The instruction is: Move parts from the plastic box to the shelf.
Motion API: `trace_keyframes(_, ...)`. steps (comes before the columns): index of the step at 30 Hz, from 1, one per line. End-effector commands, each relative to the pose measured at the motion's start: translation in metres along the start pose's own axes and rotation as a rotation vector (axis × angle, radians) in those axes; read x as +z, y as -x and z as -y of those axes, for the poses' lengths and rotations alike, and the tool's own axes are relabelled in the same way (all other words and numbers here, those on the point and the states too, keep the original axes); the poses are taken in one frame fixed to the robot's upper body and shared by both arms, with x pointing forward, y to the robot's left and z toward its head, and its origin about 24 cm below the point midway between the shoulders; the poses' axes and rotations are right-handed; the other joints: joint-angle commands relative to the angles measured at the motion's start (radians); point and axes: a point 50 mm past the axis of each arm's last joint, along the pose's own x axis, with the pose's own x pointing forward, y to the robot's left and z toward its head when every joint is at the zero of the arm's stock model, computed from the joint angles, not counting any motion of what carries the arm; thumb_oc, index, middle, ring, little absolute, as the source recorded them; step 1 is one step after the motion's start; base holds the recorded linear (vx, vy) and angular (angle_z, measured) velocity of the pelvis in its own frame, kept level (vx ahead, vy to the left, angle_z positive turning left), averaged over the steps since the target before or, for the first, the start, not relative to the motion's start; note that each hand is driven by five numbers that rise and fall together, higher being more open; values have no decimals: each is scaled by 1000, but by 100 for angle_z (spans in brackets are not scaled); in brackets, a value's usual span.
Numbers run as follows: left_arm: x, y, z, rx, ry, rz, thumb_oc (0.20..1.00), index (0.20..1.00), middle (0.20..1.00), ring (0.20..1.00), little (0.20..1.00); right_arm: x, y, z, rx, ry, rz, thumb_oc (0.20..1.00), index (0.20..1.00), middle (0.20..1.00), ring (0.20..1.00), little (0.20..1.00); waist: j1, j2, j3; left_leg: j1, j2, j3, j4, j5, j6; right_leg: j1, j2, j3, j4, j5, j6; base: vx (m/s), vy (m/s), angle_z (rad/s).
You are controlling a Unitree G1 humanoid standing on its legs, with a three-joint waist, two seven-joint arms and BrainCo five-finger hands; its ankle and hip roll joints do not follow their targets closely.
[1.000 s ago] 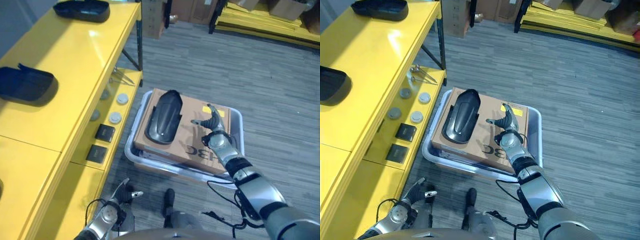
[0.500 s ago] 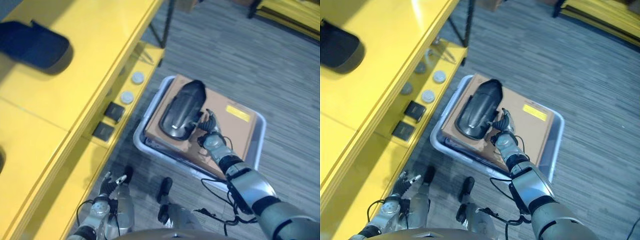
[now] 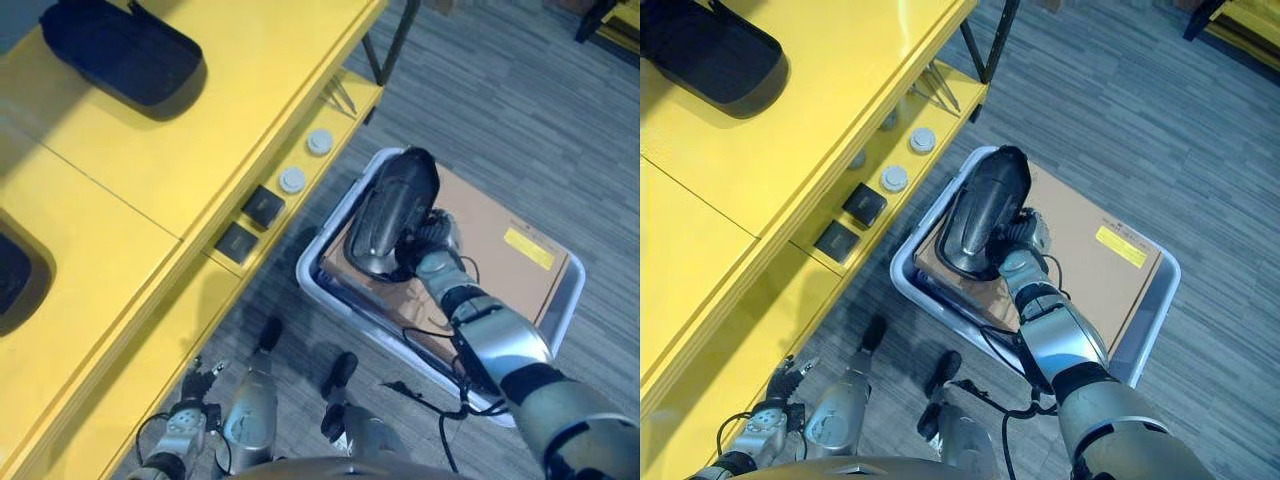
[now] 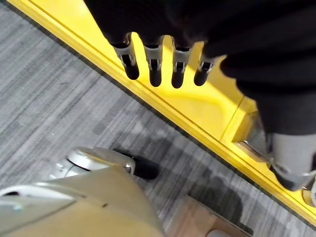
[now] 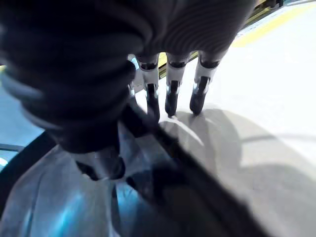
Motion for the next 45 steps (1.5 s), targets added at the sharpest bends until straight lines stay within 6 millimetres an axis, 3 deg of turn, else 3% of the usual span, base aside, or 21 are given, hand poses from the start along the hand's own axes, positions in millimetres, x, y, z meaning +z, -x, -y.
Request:
trace_keyframes(1, -3, 1, 3, -28, -63, 2, 1000, 1000, 1000, 1000, 1000, -27, 23, -39, 156, 20, -109, 200, 200, 200, 200, 200, 22, -14, -44, 13, -7, 5, -6, -101, -1, 36, -66, -6, -3, -97, 81, 21, 19, 3)
trace_keyframes(4, -3, 0, 2, -28, -77, -2, 1000, 1000, 1000, 1000, 1000, -43, 28, -42, 176, 54, -147, 200, 200, 200, 200, 200, 24, -11, -55, 24, -9, 6, -6, -105, 0, 49, -69, -8, -3, -100, 82, 12, 2, 0)
trace_keyframes(5, -4, 0, -2, -21, -101, -8, 1000, 1000, 1000, 1000, 1000, -66, 35, -43, 210, 153, -185, 200, 200, 200, 200, 200, 27, -6, -73, 47, -10, 6, -6, -111, 2, 71, -75, -14, -3, -104, 82, 0, 0, 0)
trace_keyframes(6, -4, 0, -2, -21, -101, -8, 1000, 1000, 1000, 1000, 1000, -66, 35, -44, 210, 153, -186, 200, 200, 200, 200, 200, 27, -6, -72, 48, -10, 5, -6, -111, 2, 72, -75, -14, -3, -104, 82, 31, 6, 3)
trace_keyframes(10, -2, 0, -2, -42, -123, 16, 1000, 1000, 1000, 1000, 1000, -109, 47, -35, 246, 328, -248, 200, 200, 200, 200, 200, 23, 4, -106, 92, -12, 10, -6, -124, 6, 120, -84, -23, -3, -114, 83, 20, 6, 5)
trace_keyframes(11, -2, 0, -2, -42, -124, 16, 1000, 1000, 1000, 1000, 1000, -110, 47, -34, 246, 328, -249, 200, 200, 200, 200, 200, 23, 5, -106, 94, -12, 10, -6, -124, 6, 121, -84, -23, -3, -114, 83, 20, -3, 3)
trace_keyframes(15, 20, 0, 5, -98, -134, 121, 1000, 1000, 1000, 1000, 1000, -150, 52, -8, 214, 400, -329, 200, 200, 200, 200, 200, 5, 20, -146, 143, -13, 20, -6, -140, 10, 168, -92, -27, -3, -126, 85, 12, -5, -2)
trace_keyframes(18, 37, 2, 12, -145, -146, 200, 1000, 1000, 1000, 1000, 1000, -153, 47, 7, 182, 430, -308, 200, 200, 200, 200, 200, -14, 23, -172, 171, -12, 38, -6, -149, 13, 186, -94, -15, -3, -130, 85, 0, 0, 0)
trace_keyframes(20, 51, 5, 19, -198, -97, 253, 1000, 1000, 1000, 1000, 1000, -143, 39, 14, 158, 443, -249, 200, 200, 200, 200, 200, -30, 27, -187, 192, -10, 55, -6, -155, 16, 196, -94, 2, -3, -133, 84, -7, -4, -11)
trace_keyframes(23, 69, 13, 32, -291, -32, 316, 1000, 1000, 1000, 1000, 1000, -110, 22, 20, 140, 524, -66, 200, 200, 200, 200, 200, -63, 34, -208, 220, -4, 88, -6, -162, 15, 208, -90, 34, -3, -136, 81, -7, 3, -39)
trace_keyframes(24, 81, 21, 43, -378, 20, 356, 1000, 1000, 1000, 1000, 1000, -84, 14, 25, 114, 598, 74, 200, 200, 200, 200, 200, -89, 41, -220, 235, -2, 100, -6, -167, 16, 218, -87, 48, -3, -138, 78, 10, -13, -42)
trace_keyframes(26, 90, 27, 53, -446, 49, 378, 1000, 1000, 1000, 1000, 1000, -67, 10, 31, 90, 651, 179, 200, 200, 200, 200, 200, -114, 48, -229, 251, 1, 110, -6, -174, 16, 227, -84, 58, -3, -142, 75, 11, -13, -30)
trace_keyframes(27, 90, 27, 53, -447, 49, 377, 1000, 1000, 1000, 1000, 1000, -67, 10, 32, 90, 652, 178, 200, 200, 200, 200, 200, -114, 49, -228, 252, 1, 110, -6, -174, 16, 228, -84, 58, -3, -143, 75, 24, -3, -25)
trace_keyframes(28, 101, 34, 62, -506, 42, 416, 1000, 1000, 1000, 1000, 1000, -34, 8, 39, 45, 643, 322, 200, 200, 200, 200, 200, -146, 56, -234, 266, 5, 123, -6, -180, 19, 235, -81, 75, -3, -146, 72, 21, 2, -21)
trace_keyframes(30, 100, 34, 62, -507, 42, 416, 1000, 1000, 1000, 1000, 1000, -35, 8, 39, 45, 645, 320, 200, 200, 200, 200, 200, -144, 57, -233, 268, 5, 123, -6, -180, 19, 236, -81, 76, -3, -146, 72, 23, -8, -11)
trace_keyframes(31, 119, 44, 77, -588, 91, 467, 1000, 1000, 1000, 1000, 1000, 1, 14, 52, -25, 671, 518, 200, 200, 200, 200, 200, -180, 62, -241, 285, 11, 142, -6, -188, 21, 240, -76, 96, -3, -150, 69, 25, -18, -17)
trace_keyframes(32, 119, 44, 77, -590, 91, 467, 1000, 1000, 1000, 1000, 1000, 0, 14, 53, -25, 673, 516, 200, 200, 200, 200, 200, -177, 63, -240, 287, 12, 143, -6, -189, 21, 242, -75, 96, -3, -150, 69, 49, -30, -13)
trace_keyframes(33, 132, 52, 87, -648, 135, 495, 1000, 1000, 1000, 1000, 1000, 22, 23, 61, -75, 693, 642, 200, 200, 200, 200, 200, -203, 64, -246, 297, 17, 155, -6, -193, 21, 244, -73, 106, -3, -152, 67, 26, -25, -14)
trace_keyframes(35, 142, 55, 92, -676, 156, 514, 1000, 1000, 1000, 1000, 1000, 30, 27, 66, -97, 701, 687, 200, 200, 200, 200, 200, -210, 65, -246, 302, 19, 160, -6, -196, 20, 248, -70, 111, -3, -153, 67, 18, -25, -29)
trace_keyframes(38, 174, 66, 102, -708, 159, 615, 1000, 1000, 1000, 1000, 1000, 54, 45, 73, -158, 662, 835, 200, 200, 200, 200, 200, -235, 62, -251, 313, 25, 173, -6, -201, 21, 249, -64, 126, -3, -153, 65, 14, -33, -17)
trace_keyframes(45, 208, 82, 113, -757, 204, 716, 1000, 1000, 1000, 1000, 1000, 73, 68, 66, -156, 561, 960, 200, 200, 200, 200, 200, -250, 55, -253, 320, 33, 188, -6, -204, 21, 248, -55, 141, -3, -154, 61, -5, -30, -11)
